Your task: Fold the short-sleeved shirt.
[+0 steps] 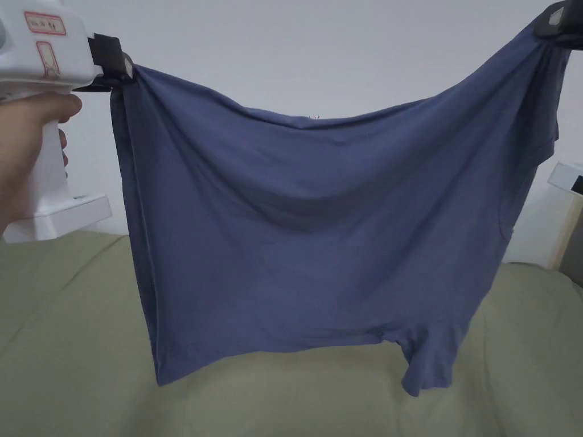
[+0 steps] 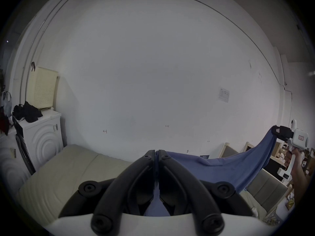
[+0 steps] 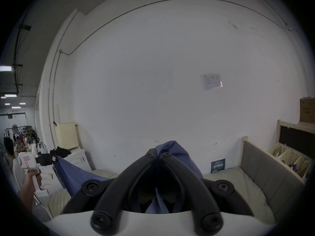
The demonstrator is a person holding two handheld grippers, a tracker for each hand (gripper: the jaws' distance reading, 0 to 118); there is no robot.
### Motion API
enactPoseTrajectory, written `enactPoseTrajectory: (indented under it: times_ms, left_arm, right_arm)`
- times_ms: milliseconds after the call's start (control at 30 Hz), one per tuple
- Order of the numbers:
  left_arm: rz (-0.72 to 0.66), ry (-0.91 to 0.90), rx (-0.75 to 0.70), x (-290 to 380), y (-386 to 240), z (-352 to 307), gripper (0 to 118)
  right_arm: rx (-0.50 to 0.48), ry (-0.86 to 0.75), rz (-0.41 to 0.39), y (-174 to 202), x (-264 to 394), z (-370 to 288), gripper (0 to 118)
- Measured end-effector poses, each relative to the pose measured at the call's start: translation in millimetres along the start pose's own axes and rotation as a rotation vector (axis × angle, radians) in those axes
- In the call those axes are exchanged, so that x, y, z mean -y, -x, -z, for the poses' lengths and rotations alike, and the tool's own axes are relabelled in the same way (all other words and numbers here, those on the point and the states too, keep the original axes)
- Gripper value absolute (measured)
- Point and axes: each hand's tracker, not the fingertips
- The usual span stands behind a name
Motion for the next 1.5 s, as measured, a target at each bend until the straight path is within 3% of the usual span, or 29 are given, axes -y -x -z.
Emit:
enactPoseTrajectory:
  times_ms: [233, 300, 400, 600, 767, 933, 1100, 1133, 1167, 1200, 1233, 1267, 1300, 1433, 1500]
  left_arm:
    - [-0.051, 0.200, -0.025, 105.9, 22.2, 58.6, 4]
    - [-0.141, 0.188, 0.005, 137.7, 33.8, 67.1, 4]
    - [-0.141, 0.191, 0.002, 166.6, 38.8, 63.3, 4]
    - [-0.087, 0.265, 0.057, 207.3, 40.2, -5.4, 4]
    - [-0.076, 0.322, 0.111, 276.0, 52.5, -111.4, 4]
    - [-0.099, 0.484, 0.075, 372.1, 64.9, -187.6, 4]
    - [-0.136, 0.641, 0.031, 451.8, 79.8, -213.4, 5]
    - [-0.139, 0.662, 0.038, 463.9, 80.3, -214.6, 14]
    - [-0.131, 0.657, 0.046, 473.9, 83.7, -211.8, 42]
    - [-0.125, 0.662, 0.052, 482.3, 88.8, -210.0, 82]
    - [-0.126, 0.668, 0.056, 486.0, 88.2, -212.2, 115]
    - [-0.124, 0.656, 0.058, 485.7, 85.5, -221.4, 117]
    - [-0.125, 0.636, 0.066, 483.0, 81.3, -231.9, 117]
    - [-0.040, 0.616, 0.063, 476.4, 56.1, -275.3, 118]
    - [0.034, 0.668, 0.054, 479.4, 45.5, -286.5, 116]
  right_arm:
    - [0.058, 0.116, -0.024, -14.1, 103.1, 34.3, 2]
    - [0.068, 0.139, 0.012, -21.1, 127.4, 36.8, 2]
    - [0.070, 0.155, 0.035, -29.5, 150.2, 25.5, 2]
    - [0.046, 0.205, 0.000, -36.8, 178.5, -52.7, 2]
    - [-0.004, 0.251, 0.010, -35.2, 237.7, -167.0, 2]
    - [0.060, 0.474, 0.015, -41.7, 348.6, -259.6, 2]
    - [0.178, 0.729, 0.039, -69.6, 458.7, -299.4, 3]
    - [0.191, 0.743, 0.047, -73.1, 473.1, -302.5, 6]
    - [0.191, 0.733, 0.047, -76.2, 482.9, -304.6, 19]
    - [0.186, 0.730, 0.048, -78.2, 487.3, -306.9, 46]
    - [0.183, 0.729, 0.051, -79.2, 489.3, -310.0, 92]
    - [0.181, 0.732, 0.048, -76.2, 486.3, -314.2, 114]
    - [0.182, 0.735, 0.041, -72.0, 482.3, -318.8, 118]
    - [0.093, 0.656, -0.067, -27.9, 452.9, -361.1, 118]
    - [0.064, 0.661, -0.072, -5.9, 452.6, -379.7, 118]
